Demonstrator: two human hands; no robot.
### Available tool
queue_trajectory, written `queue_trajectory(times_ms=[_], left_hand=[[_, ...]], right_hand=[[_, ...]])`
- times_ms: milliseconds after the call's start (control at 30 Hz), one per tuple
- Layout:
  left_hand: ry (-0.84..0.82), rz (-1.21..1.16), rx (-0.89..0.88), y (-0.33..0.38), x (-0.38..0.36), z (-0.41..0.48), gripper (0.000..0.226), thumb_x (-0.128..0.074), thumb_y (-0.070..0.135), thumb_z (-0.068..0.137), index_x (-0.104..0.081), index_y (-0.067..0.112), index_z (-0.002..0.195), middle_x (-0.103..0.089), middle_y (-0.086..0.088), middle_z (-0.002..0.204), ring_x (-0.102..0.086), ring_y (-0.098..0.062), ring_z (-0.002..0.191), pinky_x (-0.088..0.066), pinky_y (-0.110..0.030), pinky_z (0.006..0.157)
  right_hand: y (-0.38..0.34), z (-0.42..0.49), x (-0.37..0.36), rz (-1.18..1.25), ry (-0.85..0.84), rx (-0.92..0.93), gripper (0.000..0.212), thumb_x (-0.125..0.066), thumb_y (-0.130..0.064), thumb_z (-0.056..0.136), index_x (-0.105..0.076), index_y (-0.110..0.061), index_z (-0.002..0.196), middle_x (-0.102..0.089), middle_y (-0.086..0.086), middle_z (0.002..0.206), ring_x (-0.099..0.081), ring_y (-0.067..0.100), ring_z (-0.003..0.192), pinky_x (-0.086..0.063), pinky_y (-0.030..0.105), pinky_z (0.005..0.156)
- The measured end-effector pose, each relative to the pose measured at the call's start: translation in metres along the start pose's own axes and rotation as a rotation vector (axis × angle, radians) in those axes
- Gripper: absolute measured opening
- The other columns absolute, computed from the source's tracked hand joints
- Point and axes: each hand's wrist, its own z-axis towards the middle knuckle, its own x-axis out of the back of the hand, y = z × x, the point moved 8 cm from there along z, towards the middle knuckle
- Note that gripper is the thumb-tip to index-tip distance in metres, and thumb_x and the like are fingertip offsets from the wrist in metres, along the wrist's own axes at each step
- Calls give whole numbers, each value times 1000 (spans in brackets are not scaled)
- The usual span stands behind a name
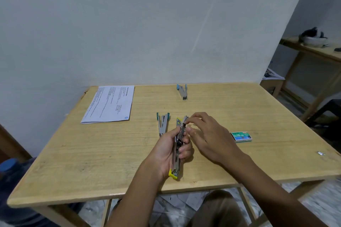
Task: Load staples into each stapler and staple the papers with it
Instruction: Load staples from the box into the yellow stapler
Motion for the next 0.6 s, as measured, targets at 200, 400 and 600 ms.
queue_trajectory(times_ms=[200,400,600], left_hand=[[26,-1,26,-4,5,0,38,-46,33,100,-54,9,73,-43,-4,58,-35,-11,39,-27,-20,37],[78,89,-13,1,9,-2,32,-42,35,103,-57,7,96,-46,-5,59,-40,-12,41,-33,-20,37],[11,95,14,-1,7,0,46,-38,41,103,-56,8,78,-38,-5,52,-36,-13,34,-27,-23,40]], right_hand=[[-2,-11,12,176,157,-67,34,-43,-53,95,-57,-37,121,-52,-22,118,-54,-3,98,-42,21,71],[-28,-36,12,360,227,126,22,-70,-36,86,-70,-20,101,-64,-10,99,-62,5,93,-51,22,77],[-23,-32,16,407,378,126,10,-77,-10,84,-75,-10,94,-71,-4,91,-66,4,88,-54,24,78]])
